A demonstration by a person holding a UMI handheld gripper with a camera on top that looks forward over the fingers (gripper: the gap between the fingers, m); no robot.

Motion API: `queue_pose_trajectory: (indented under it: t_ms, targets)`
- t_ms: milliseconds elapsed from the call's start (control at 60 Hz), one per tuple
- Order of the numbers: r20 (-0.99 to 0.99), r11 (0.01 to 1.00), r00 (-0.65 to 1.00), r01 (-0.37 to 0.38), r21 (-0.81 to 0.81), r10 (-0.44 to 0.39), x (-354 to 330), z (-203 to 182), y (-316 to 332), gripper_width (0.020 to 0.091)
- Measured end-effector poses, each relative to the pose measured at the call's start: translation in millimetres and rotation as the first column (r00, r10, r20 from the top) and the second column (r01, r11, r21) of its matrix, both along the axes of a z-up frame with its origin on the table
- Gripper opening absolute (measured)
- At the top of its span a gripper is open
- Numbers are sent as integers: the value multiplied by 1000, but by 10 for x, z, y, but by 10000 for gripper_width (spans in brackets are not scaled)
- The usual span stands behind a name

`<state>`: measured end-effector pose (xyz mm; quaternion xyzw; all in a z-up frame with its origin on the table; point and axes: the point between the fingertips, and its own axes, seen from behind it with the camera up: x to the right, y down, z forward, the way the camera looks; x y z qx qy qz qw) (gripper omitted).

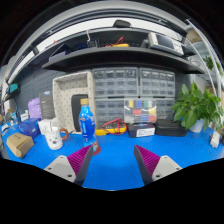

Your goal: Pour water

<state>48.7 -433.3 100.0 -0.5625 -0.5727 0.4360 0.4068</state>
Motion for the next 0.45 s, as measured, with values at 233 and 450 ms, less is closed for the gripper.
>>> queue_pose_trajectory:
  t_ms: [233,450]
  targets:
    - [0,998,998,62,5,-62,255,72,335,833]
    - [-28,997,997,72,13,-72,440,205,383,831]
